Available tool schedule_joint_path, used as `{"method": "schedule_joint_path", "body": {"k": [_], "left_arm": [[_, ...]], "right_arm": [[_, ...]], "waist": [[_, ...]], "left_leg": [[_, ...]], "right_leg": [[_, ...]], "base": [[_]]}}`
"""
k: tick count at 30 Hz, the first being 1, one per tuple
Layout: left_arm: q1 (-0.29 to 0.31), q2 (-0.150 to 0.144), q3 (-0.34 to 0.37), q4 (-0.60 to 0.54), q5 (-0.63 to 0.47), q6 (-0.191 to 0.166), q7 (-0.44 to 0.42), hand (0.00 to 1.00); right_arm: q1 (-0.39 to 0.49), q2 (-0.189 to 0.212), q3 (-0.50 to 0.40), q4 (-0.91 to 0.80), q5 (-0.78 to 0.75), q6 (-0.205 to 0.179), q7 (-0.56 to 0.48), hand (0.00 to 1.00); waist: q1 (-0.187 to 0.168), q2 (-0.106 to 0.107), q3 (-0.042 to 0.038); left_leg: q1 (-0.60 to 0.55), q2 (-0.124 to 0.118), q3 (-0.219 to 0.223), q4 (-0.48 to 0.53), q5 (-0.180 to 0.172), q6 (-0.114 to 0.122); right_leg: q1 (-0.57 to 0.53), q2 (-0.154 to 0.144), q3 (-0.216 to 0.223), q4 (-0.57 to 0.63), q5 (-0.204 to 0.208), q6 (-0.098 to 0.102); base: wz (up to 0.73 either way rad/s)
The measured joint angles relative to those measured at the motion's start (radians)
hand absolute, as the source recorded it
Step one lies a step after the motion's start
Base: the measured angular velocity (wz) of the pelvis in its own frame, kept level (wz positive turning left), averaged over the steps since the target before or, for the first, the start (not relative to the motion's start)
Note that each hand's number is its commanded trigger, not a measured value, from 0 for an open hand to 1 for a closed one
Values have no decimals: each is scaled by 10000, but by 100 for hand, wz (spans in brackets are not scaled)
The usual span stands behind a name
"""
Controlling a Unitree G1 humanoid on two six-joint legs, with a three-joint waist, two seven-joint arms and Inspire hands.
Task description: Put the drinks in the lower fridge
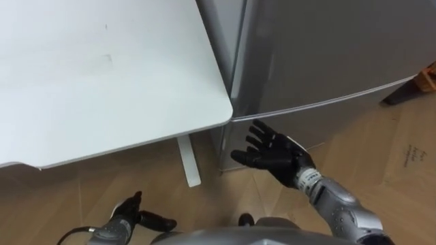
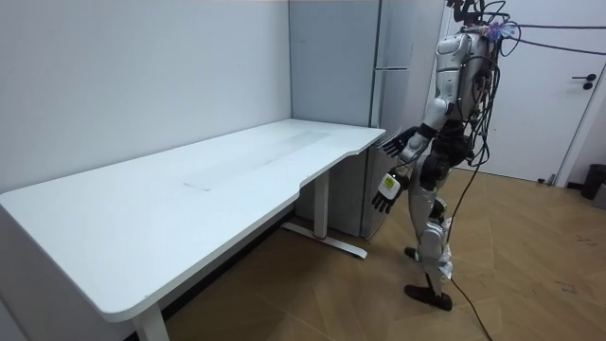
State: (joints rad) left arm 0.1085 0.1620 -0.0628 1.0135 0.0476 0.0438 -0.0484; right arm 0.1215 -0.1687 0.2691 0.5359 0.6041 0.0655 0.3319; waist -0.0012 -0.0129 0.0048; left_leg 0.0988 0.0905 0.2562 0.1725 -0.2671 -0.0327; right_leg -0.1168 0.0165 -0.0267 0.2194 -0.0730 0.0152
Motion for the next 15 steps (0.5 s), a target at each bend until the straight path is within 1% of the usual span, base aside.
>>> {"method": "schedule_joint_path", "body": {"k": [2,4,6,7,8,10,11,12,14,15], "left_arm": [[3,-28,-3,1,-173,0,-2,0],[38,-26,25,28,-185,-2,20,0],[87,-30,38,124,-181,-5,163,0],[96,-29,50,155,-184,-9,203,0],[101,-25,122,236,-188,-23,272,0],[154,-36,213,383,-168,-70,406,0],[190,-45,289,402,-169,-87,414,0],[221,-69,513,432,-168,-110,442,0],[234,-80,784,584,-165,-141,562,0],[251,-108,935,800,-166,-192,627,0]], "right_arm": [[-62,2,-99,447,-445,-39,26,0],[-149,3,-258,1313,-816,-113,51,0],[-244,7,-503,2660,-1332,-193,-70,0],[-244,7,-567,3000,-1430,-244,-85,0],[-245,-10,-688,3728,-1530,-274,-143,0],[-220,-18,-1091,5025,-1788,-342,-282,0],[-210,-18,-1213,5290,-1853,-350,-316,0],[-183,-20,-1433,5701,-1981,-355,-415,0],[-168,69,-1769,5997,-2053,-407,-568,0],[-164,144,-1905,6087,-2127,-549,-609,0]], "waist": [[-88,-10,-11],[-104,-1,-21],[-112,-54,-50],[-126,-57,-55],[-165,-67,-57],[-176,-67,-51],[-167,-74,-50],[-148,-97,-40],[-169,-143,-29],[-187,-123,-15]], "left_leg": [[11,0,-148,26,3,6],[19,3,-227,24,4,7],[16,1,-283,-5,7,12],[16,2,-319,-11,7,13],[13,3,-402,-22,8,13],[83,7,-458,-50,9,11],[92,8,-460,-59,9,11],[92,7,-464,-62,9,11],[91,8,-447,-61,9,11],[103,6,-455,-62,9,12]], "right_leg": [[144,-27,-123,-142,-1,1],[214,-47,-226,-200,-1,4],[287,-64,-326,-331,-2,12],[319,-64,-346,-359,0,14],[358,-76,-427,-373,-16,33],[492,-81,-503,-489,-20,37],[499,-84,-518,-487,-21,37],[496,-96,-544,-487,-24,41],[488,-102,-564,-497,-25,40],[503,-107,-565,-502,-25,40]], "base": [[21],[13],[9],[16],[17],[11],[0],[0],[0],[0]]}}
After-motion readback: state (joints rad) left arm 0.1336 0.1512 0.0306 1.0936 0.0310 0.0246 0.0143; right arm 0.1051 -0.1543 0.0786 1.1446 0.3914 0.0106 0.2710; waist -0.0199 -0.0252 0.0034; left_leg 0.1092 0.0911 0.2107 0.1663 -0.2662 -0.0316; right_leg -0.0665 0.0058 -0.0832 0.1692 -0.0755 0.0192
